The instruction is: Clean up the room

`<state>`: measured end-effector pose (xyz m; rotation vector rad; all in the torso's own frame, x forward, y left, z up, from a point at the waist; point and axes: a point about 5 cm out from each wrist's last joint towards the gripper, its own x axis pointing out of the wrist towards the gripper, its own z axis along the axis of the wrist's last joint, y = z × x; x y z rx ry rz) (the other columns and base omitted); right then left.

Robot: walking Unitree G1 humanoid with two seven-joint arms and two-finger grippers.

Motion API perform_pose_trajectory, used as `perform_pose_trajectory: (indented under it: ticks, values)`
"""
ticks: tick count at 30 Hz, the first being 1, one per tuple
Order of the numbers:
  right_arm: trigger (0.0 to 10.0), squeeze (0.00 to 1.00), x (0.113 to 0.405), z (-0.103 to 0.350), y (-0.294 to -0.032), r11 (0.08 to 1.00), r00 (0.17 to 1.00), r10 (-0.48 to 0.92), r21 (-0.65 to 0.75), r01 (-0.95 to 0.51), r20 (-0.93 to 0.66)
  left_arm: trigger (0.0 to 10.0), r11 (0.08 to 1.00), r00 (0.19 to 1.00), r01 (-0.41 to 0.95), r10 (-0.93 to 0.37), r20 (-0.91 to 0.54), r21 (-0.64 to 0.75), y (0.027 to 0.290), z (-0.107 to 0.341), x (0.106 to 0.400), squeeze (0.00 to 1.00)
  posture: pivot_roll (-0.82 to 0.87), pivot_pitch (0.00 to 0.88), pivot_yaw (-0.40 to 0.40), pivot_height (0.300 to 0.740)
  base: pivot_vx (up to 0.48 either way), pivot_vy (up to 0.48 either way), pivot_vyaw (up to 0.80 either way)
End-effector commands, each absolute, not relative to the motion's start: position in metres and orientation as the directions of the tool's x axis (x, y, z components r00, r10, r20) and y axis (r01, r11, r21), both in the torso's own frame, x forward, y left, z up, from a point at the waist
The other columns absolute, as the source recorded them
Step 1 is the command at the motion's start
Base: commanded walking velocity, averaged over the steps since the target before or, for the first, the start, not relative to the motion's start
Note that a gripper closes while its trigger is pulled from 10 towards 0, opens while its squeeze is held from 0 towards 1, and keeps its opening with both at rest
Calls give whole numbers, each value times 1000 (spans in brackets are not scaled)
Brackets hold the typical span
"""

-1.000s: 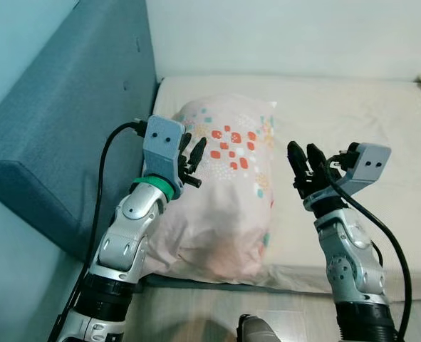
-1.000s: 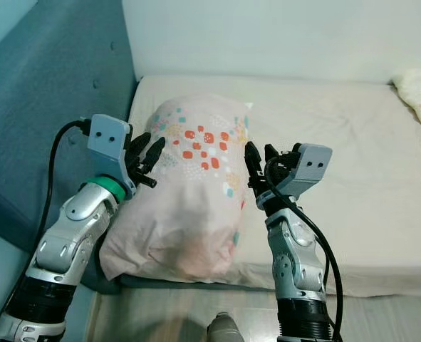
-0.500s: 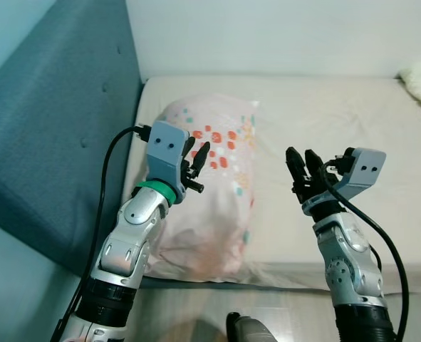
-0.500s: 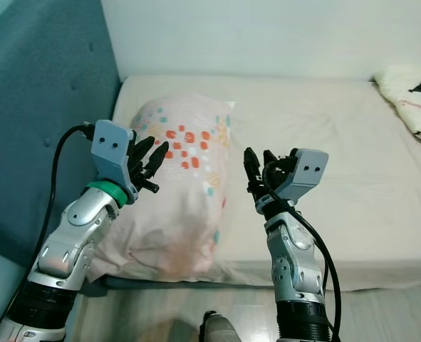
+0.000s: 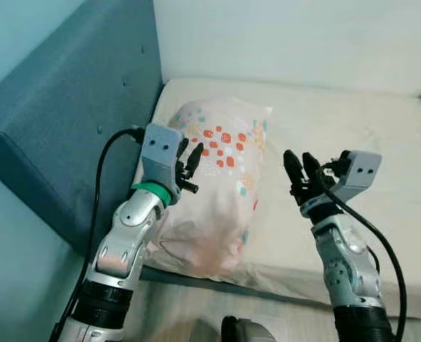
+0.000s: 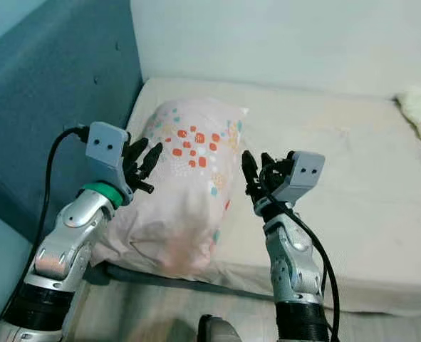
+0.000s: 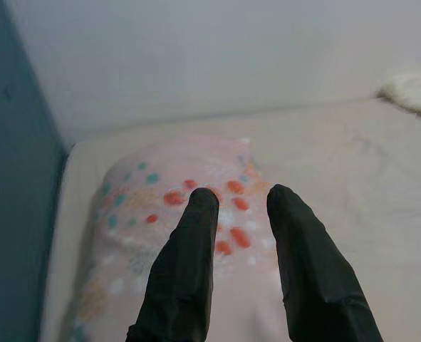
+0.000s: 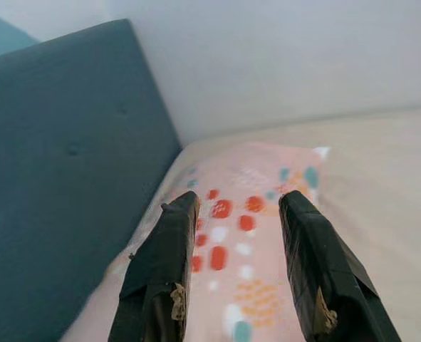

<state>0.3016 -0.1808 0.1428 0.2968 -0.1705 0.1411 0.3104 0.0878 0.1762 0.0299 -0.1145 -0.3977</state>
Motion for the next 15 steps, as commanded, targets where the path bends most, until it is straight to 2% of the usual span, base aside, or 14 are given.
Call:
perform_pose_trajectory:
  ticks: [1, 7, 15]
  values:
    - [10000, 0, 300, 138, -183, 949, 980, 100, 280, -146, 174, 10000, 921, 916, 385, -389, 93, 58, 89, 172, 310, 0, -98, 16, 21, 725, 0, -480, 0]
    - [10000, 0, 299, 137, -184, 950, 980, 99, 279, -144, 171, 10000, 922, 918, 384, -388, 87, 58, 89, 171, 310, 0, -98, 13, 21, 725, 0, -480, 0]
    - [10000, 0, 299, 136, -185, 951, 982, 97, 276, -140, 164, 10000, 921, 918, 385, -389, 83, 59, 89, 170, 310, 0, -99, 11, 24, 725, 0, -368, 0]
